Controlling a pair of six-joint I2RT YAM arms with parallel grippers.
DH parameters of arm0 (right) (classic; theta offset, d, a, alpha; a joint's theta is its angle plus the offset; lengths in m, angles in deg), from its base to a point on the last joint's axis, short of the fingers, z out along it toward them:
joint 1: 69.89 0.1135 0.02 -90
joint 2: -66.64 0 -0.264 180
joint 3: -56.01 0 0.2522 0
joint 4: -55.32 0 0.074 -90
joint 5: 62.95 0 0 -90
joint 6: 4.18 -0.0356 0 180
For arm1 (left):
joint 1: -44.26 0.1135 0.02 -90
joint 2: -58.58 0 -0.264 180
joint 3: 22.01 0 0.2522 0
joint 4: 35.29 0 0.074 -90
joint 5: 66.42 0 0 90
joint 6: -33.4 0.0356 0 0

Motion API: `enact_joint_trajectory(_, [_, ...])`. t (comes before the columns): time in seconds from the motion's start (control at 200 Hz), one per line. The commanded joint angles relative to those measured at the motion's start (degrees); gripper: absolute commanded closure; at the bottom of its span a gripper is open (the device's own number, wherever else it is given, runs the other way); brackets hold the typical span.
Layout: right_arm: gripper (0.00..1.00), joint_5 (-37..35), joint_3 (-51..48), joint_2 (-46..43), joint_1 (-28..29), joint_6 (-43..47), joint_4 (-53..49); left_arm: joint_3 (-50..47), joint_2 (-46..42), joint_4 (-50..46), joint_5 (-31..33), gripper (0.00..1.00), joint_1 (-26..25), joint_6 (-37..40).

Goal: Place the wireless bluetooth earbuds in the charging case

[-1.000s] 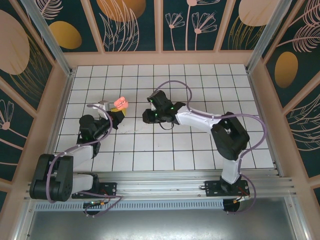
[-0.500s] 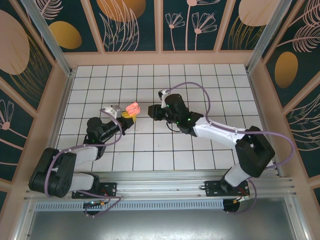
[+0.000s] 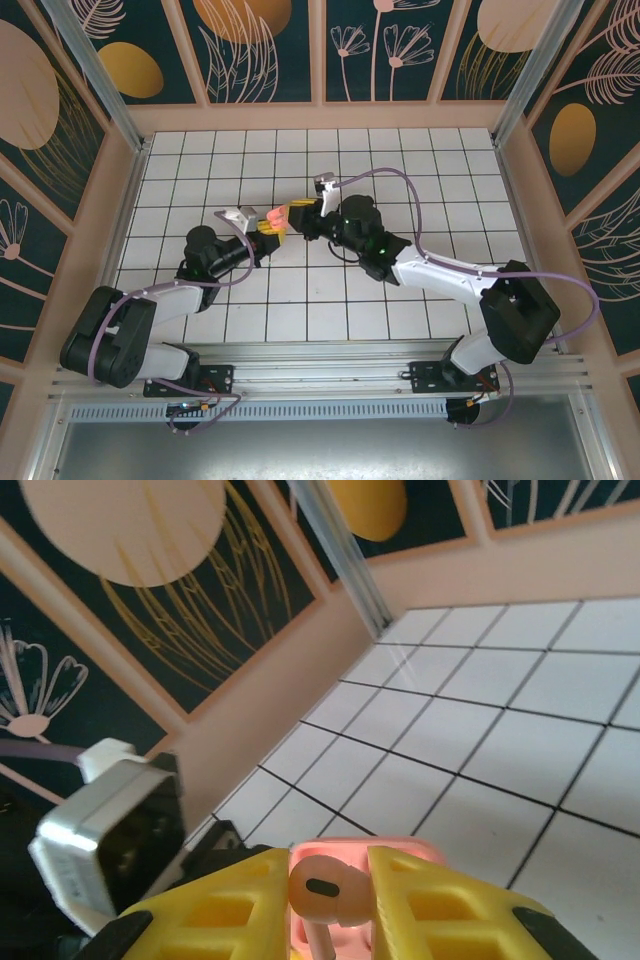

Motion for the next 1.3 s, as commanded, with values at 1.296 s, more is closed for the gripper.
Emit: enact_joint_trajectory(1.296, [0.77,-2.7,-2.9,3.2,2.5,10.6,10.8,4.8,-5.1,-2.2,-4.1,0.83,-1.5,-1.5])
